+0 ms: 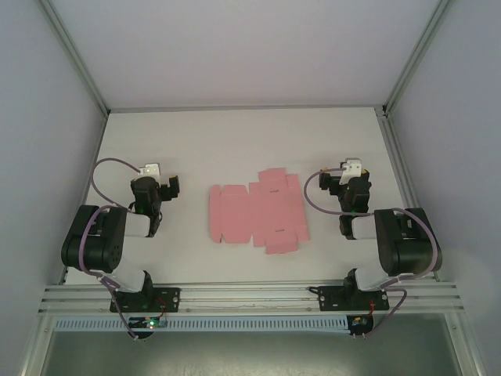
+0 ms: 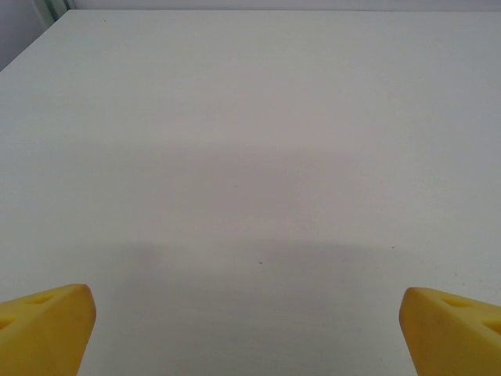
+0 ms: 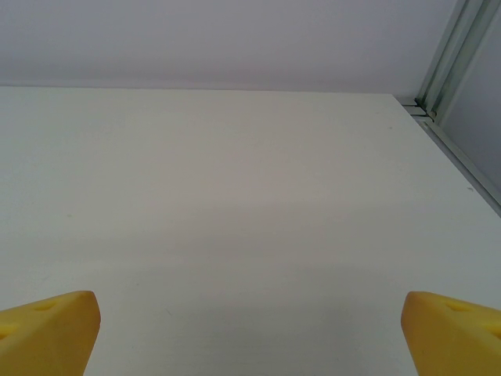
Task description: Assemble paper box
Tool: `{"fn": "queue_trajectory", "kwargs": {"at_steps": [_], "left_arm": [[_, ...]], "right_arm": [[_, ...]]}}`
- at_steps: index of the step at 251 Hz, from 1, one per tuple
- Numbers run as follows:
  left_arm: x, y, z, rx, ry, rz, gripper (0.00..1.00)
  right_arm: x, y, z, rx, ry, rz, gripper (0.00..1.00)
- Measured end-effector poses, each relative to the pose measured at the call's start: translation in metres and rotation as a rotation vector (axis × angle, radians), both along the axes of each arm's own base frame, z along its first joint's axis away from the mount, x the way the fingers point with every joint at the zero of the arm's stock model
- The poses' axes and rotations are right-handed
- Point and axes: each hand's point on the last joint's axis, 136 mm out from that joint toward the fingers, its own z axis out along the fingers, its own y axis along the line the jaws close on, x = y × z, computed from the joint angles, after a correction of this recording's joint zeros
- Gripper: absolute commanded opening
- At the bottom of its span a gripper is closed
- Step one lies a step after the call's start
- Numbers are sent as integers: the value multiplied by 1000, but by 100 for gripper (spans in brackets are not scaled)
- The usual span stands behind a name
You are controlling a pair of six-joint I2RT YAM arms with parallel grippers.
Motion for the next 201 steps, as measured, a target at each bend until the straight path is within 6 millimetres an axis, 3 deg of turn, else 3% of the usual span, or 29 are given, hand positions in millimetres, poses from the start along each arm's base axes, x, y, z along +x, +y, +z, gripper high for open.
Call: {"fn": "queue_trajectory", "kwargs": {"at_steps": [44, 68, 86, 102, 125, 144, 162, 180, 201], "left_arm": [[5, -3, 8, -6, 25, -15, 100], [12, -4, 44, -24, 2, -13, 100], [13, -6, 84, -69, -61, -9, 100], [10, -13, 116, -135, -107, -25, 100], [7, -28, 136, -244, -94, -70, 100], [6, -45, 130, -319, -20, -108, 100], [3, -70, 111, -383, 91, -159, 100], [-4, -98, 84, -433, 224, -224, 100], [-15, -125, 55, -454, 374, -276, 100]], "right_arm": [[-1, 0, -1, 0, 9, 0, 98], [-3, 2, 5, -4, 25, 3, 98], [-1, 8, 23, -13, 24, 5, 98], [5, 19, 51, -15, 17, 15, 98], [12, 37, 91, 37, 20, 29, 95], [15, 51, 113, 127, 61, 48, 90], [13, 69, 111, 206, 143, 102, 84], [7, 93, 85, 275, 272, 178, 72], [-9, 126, 37, 333, 466, 274, 61]]}}
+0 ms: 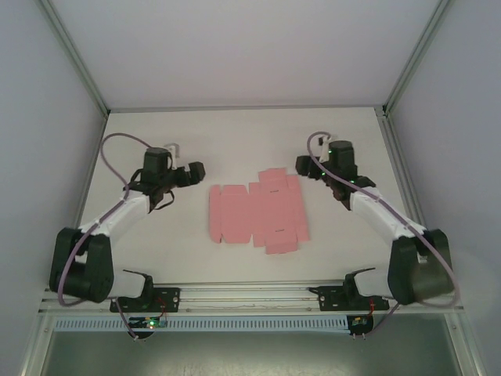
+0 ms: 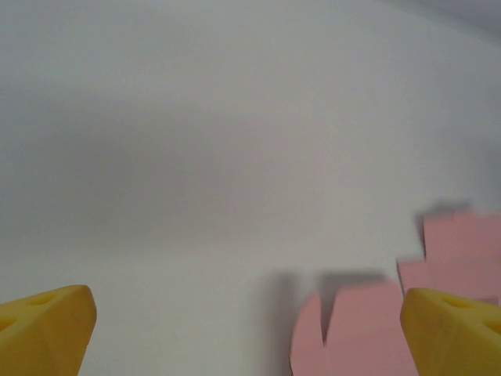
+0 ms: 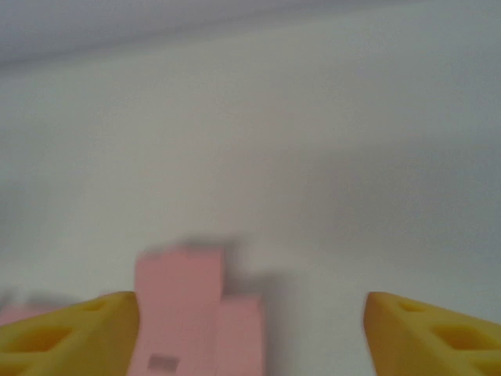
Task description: Assemble paper box
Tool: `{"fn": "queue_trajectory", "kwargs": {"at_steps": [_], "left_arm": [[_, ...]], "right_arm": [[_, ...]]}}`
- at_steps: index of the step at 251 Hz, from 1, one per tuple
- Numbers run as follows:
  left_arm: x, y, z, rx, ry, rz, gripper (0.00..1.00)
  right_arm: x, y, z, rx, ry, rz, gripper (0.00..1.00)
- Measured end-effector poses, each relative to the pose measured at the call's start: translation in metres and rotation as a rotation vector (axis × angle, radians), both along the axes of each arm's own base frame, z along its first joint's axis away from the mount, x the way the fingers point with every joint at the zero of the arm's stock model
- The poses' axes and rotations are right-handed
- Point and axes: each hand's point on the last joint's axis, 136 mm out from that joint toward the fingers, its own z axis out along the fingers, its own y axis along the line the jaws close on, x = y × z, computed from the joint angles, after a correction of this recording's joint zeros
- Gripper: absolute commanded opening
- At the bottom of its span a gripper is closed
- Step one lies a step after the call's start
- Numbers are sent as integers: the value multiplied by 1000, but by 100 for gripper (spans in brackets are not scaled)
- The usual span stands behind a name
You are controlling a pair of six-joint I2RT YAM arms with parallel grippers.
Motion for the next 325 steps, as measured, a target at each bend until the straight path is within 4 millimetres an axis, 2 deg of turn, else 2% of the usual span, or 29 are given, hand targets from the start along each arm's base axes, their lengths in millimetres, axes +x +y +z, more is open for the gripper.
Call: {"fn": "queue_trajectory", "kwargs": {"at_steps": [24, 45, 63, 131, 152, 160, 178, 183, 199, 215, 230, 249, 265, 284, 305, 325], "left_arm": [[-12, -27, -23, -20, 115, -91, 100], [-21, -47, -34, -56, 179, -163, 100], [-29, -56, -42, -81, 220, -203, 100], [-51, -71, -53, -171, 283, -285, 99], [-58, -80, -56, -226, 312, -317, 88], [-58, -84, -57, -249, 322, -327, 81], [-58, -94, -60, -298, 334, -351, 57], [-58, -96, -60, -315, 340, -355, 46], [-58, -103, -61, -351, 347, -372, 21], [-56, -108, -56, -384, 336, -383, 0], [-53, -110, -49, -402, 311, -390, 0], [-52, -111, -34, -414, 267, -403, 0], [-53, -114, -15, -422, 211, -426, 0], [-55, -115, 16, -442, 116, -464, 0], [-58, -118, 52, -468, 6, -511, 0], [-63, -119, 81, -494, -82, -538, 0]], "right_arm": [[-22, 33, -46, 42, 182, 110, 53], [-37, 48, -70, 61, 284, 155, 51], [-43, 47, -83, 52, 335, 150, 49], [-47, 33, -121, 46, 421, 90, 43], [-43, 32, -121, 54, 395, 87, 43], [-41, 32, -120, 57, 383, 87, 43], [-39, 32, -120, 61, 369, 87, 44], [-39, 33, -120, 62, 365, 88, 44], [-38, 33, -120, 66, 353, 89, 44], [-36, 33, -118, 73, 345, 92, 44], [-37, 31, -115, 84, 340, 94, 47], [-38, 24, -103, 115, 322, 105, 58], [-37, 16, -83, 153, 273, 122, 68], [-33, 6, -46, 203, 175, 146, 74], [-33, -4, -4, 235, 49, 188, 77], [-39, -5, 22, 262, -37, 254, 77]]}}
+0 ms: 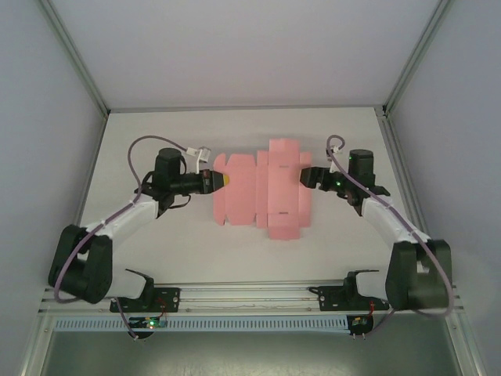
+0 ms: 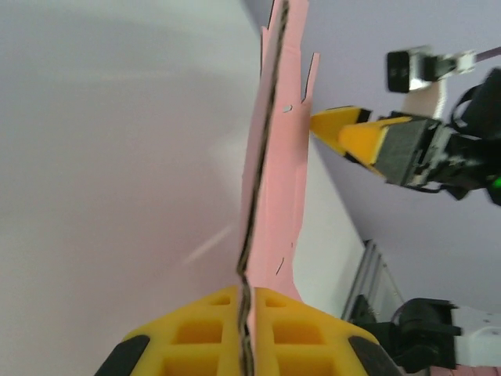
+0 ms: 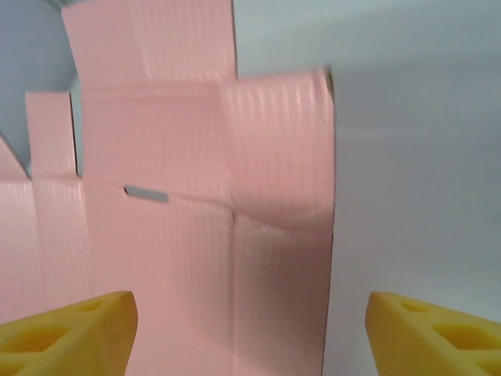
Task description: Assemble paper box
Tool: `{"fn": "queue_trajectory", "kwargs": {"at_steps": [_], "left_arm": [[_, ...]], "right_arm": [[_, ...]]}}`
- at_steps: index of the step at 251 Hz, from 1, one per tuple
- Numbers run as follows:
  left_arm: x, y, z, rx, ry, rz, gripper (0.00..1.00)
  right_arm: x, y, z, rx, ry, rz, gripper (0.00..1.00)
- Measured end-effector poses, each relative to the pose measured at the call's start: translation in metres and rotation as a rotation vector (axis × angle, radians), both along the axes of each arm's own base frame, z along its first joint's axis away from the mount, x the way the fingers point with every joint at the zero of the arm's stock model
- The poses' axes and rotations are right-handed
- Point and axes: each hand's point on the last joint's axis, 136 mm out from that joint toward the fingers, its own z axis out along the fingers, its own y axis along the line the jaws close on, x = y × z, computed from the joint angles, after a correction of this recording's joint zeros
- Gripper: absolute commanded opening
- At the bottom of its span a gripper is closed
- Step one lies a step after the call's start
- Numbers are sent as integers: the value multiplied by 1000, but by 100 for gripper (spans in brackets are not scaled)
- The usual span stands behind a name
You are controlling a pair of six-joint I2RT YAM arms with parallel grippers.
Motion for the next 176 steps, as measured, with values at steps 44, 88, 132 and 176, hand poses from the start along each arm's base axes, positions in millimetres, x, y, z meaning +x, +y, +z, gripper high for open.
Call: {"fn": "queue_trajectory", "kwargs": {"at_steps": [44, 88, 132, 176], "left_arm": [[-20, 4, 40, -78, -103, 3, 0], [-31, 11, 61, -102, -151, 37, 0], [-39, 24, 69, -90, -191, 118, 0], [-35, 32, 58, -55, -174, 183, 72]], "right_arm": [[-23, 13, 13, 120, -55, 160, 68], [-41, 28, 21, 200, -72, 307, 39], [-51, 34, 30, 232, -108, 382, 2], [-57, 41, 37, 237, -169, 440, 0]]}}
